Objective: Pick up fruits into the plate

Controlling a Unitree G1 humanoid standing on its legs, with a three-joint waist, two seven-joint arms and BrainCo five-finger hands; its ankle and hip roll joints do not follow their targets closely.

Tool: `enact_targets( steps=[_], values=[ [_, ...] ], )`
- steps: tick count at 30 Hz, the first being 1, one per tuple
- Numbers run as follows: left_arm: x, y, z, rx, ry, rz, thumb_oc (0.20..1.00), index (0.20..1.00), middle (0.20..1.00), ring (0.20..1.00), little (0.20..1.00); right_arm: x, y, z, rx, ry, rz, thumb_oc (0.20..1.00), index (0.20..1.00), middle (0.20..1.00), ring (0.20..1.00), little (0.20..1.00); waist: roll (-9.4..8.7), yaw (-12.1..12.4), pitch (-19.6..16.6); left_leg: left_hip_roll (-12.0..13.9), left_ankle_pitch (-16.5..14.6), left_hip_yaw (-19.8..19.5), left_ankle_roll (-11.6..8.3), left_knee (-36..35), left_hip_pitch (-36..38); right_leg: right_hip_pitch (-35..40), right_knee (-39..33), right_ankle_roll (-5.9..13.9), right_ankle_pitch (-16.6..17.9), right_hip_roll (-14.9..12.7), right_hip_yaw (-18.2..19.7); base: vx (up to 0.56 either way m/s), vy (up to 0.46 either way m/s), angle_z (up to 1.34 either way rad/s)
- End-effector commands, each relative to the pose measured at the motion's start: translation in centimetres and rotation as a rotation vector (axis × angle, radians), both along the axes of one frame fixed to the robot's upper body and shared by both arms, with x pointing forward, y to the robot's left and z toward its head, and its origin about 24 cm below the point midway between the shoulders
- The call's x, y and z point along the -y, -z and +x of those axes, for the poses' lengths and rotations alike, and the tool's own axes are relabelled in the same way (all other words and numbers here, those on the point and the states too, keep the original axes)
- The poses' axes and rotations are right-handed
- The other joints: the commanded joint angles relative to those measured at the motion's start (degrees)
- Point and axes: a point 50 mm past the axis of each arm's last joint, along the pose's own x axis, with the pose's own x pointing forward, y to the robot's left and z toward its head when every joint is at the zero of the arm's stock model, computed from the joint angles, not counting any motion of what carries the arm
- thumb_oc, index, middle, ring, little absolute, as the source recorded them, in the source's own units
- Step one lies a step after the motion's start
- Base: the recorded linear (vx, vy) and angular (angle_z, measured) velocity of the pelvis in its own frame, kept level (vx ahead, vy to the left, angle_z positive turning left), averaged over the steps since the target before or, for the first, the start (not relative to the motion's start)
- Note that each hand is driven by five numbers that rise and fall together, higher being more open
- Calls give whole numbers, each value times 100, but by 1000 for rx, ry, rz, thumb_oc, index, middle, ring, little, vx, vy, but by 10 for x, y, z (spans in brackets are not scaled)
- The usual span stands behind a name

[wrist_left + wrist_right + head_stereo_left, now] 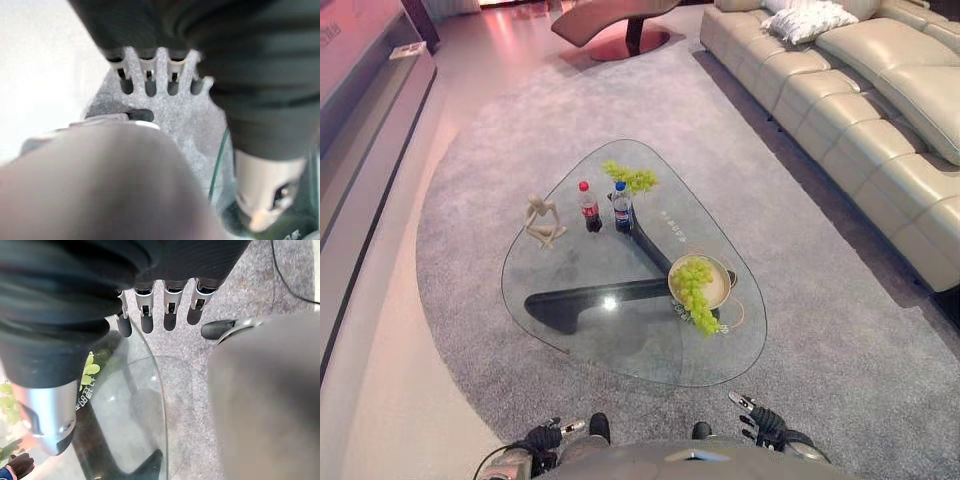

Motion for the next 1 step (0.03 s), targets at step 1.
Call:
enact_targets(
  steps=[1],
  values=[
    [9,2,7,-33,39,-1,1000,1000,1000,1000,1000,-10,1,6,8,-77,14,1000,1000,1000,1000,1000,27,-37,160,-393,-679,195,326,122,223,-237,459,-69,-85,43,11,16,-2,-6]
  ],
)
